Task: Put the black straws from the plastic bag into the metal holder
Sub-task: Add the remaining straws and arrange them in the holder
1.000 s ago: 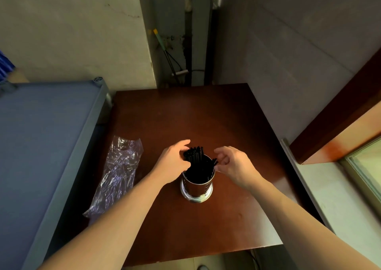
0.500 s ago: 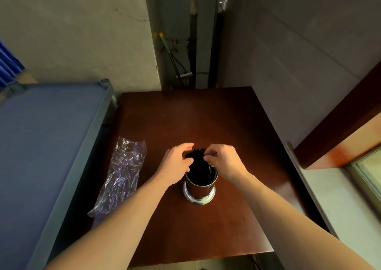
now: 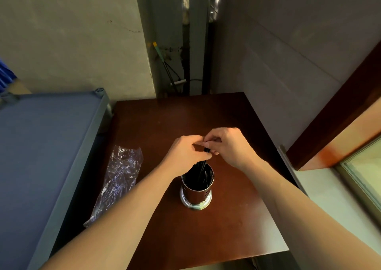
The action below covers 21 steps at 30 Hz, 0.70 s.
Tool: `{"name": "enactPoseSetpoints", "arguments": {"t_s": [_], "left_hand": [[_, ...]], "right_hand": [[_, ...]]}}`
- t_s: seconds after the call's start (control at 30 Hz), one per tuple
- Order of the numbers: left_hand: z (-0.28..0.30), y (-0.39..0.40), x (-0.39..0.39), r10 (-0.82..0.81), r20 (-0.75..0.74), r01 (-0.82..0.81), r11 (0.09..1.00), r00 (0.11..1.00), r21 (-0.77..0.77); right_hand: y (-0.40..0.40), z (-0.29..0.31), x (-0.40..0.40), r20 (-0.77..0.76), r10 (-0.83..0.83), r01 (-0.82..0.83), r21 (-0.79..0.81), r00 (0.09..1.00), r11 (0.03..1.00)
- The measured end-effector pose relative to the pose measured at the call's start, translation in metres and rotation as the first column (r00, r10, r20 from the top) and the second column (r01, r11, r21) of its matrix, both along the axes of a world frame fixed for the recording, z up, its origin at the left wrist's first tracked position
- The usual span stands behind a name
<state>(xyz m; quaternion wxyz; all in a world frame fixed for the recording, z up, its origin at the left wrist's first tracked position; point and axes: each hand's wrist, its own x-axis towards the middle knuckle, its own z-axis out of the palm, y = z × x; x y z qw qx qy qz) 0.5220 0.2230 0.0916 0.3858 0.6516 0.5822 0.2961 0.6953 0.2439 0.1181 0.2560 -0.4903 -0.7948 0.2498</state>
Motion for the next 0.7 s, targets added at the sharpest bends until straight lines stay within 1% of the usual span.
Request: {"name": "enactPoseSetpoints", "arguments": {"t_s": [0.1, 0.27, 0.33, 0.37, 0.43, 0.47, 0.53, 0.6, 0.67, 0.7], "left_hand": [[0.003, 0.0, 0.006, -0.038, 0.125, 0.044, 0.998, 0.991, -0.042], [0.008, -0.003, 0.005, -0.072, 0.271, 0.092, 0.994, 0.96, -0.062], [0.011, -0.002, 0.001, -0.054, 0.323, 0.077, 0.995, 0.945, -0.059], [0.012, -0.002, 0.0, -0.03, 0.376, 0.054, 0.997, 0.926, -0.053], [0.014, 0.0, -0.005, 0.051, 0.523, -0.024, 0.998, 0.851, -0.058], [0.014, 0.001, -0.007, 0.092, 0.589, -0.063, 0.996, 0.803, -0.07], [0.014, 0.003, -0.012, 0.159, 0.689, -0.119, 0.987, 0.707, -0.105], [0.015, 0.004, -0.014, 0.209, 0.774, -0.145, 0.978, 0.597, -0.151], [0.016, 0.004, -0.014, 0.249, 0.839, -0.154, 0.968, 0.483, -0.198], [0.017, 0.004, -0.013, 0.269, 0.86, -0.157, 0.962, 0.434, -0.222]], "right_hand": [[-0.004, 0.016, -0.003, -0.015, 0.016, -0.015, 0.049, 1.0, 0.999], [-0.013, 0.034, -0.001, -0.07, 0.024, -0.016, 0.116, 0.997, 0.993], [-0.016, 0.035, 0.002, -0.124, -0.014, 0.032, 0.144, 0.992, 0.989], [-0.019, 0.033, 0.006, -0.161, -0.05, 0.076, 0.157, 0.986, 0.985], [-0.026, 0.024, 0.014, -0.237, -0.146, 0.181, 0.134, 0.961, 0.974], [-0.031, 0.016, 0.018, -0.272, -0.202, 0.234, 0.087, 0.941, 0.968], [-0.041, -0.005, 0.024, -0.353, -0.324, 0.327, -0.051, 0.878, 0.944], [-0.048, -0.028, 0.025, -0.408, -0.442, 0.398, -0.192, 0.799, 0.897], [-0.054, -0.048, 0.023, -0.446, -0.525, 0.408, -0.336, 0.725, 0.849], [-0.057, -0.055, 0.021, -0.47, -0.549, 0.377, -0.414, 0.691, 0.829]]}}
